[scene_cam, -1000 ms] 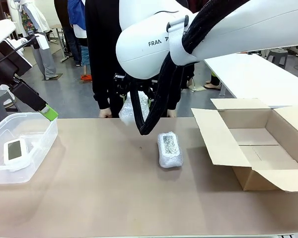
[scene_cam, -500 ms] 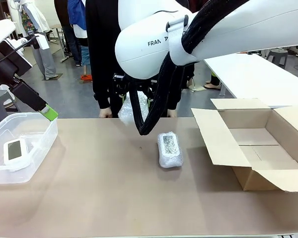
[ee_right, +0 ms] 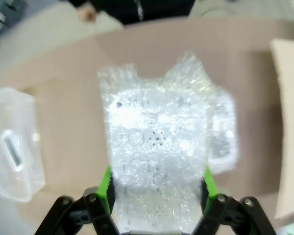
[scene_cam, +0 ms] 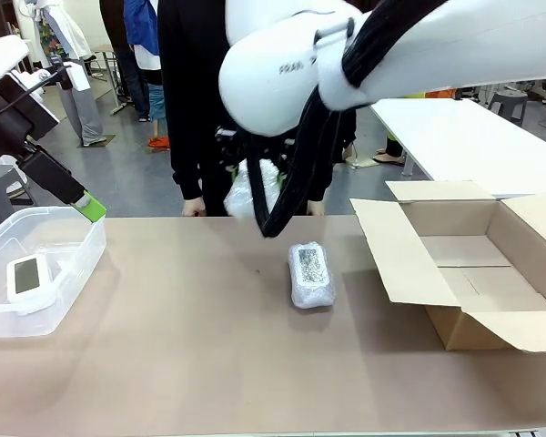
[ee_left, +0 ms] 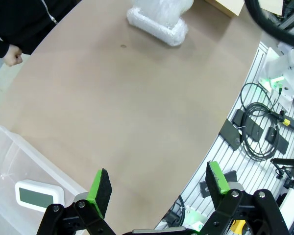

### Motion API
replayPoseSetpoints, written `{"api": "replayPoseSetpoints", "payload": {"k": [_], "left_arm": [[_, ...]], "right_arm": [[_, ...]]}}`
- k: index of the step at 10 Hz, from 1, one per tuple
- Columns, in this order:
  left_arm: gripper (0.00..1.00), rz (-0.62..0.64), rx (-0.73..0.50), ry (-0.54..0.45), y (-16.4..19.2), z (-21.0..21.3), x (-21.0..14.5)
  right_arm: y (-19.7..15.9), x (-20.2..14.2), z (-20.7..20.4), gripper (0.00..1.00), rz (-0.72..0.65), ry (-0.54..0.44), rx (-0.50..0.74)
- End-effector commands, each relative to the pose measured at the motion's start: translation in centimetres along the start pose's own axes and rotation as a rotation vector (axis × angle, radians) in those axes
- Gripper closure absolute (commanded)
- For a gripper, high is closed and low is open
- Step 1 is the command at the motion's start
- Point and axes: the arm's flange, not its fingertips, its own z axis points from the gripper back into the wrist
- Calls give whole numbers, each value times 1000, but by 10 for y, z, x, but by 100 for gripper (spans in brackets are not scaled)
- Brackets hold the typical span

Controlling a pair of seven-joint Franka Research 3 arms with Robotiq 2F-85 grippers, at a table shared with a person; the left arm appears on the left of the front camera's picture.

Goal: Separate and place wrapped and unwrapped clocks.
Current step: If the picked Digital clock is wrapped, place it in the Package Box ; if not, place it in the Organizing box.

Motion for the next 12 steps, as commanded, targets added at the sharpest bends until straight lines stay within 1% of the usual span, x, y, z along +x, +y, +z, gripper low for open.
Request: {"api": "replayPoseSetpoints", "payload": {"k": [1,2,3,5,6,7,8,9,11,12], "left_arm": [[0,3,-3,-2,0,0,0],[0,3,-3,-2,0,0,0],[0,3,-3,-2,0,0,0],[0,3,-3,-2,0,0,0],[0,3,-3,-2,0,0,0],[0,3,-3,-2,0,0,0],[0,3,-3,-2,0,0,0],[0,3,-3,-2,0,0,0],[0,3,-3,-2,0,0,0],[0,3,-3,-2,0,0,0]], "right_arm": [[-81,30,20,21,60,92,-32],[-119,42,18,21,102,149,-25],[-162,48,11,21,87,175,3],[-232,49,-2,21,85,162,39],[-261,41,-9,21,74,142,51],[-286,36,-13,21,55,151,41],[-312,32,-17,21,74,167,38],[-328,32,-21,21,48,170,45],[-354,28,-44,21,55,107,35],[-366,27,-61,21,55,94,18]]}}
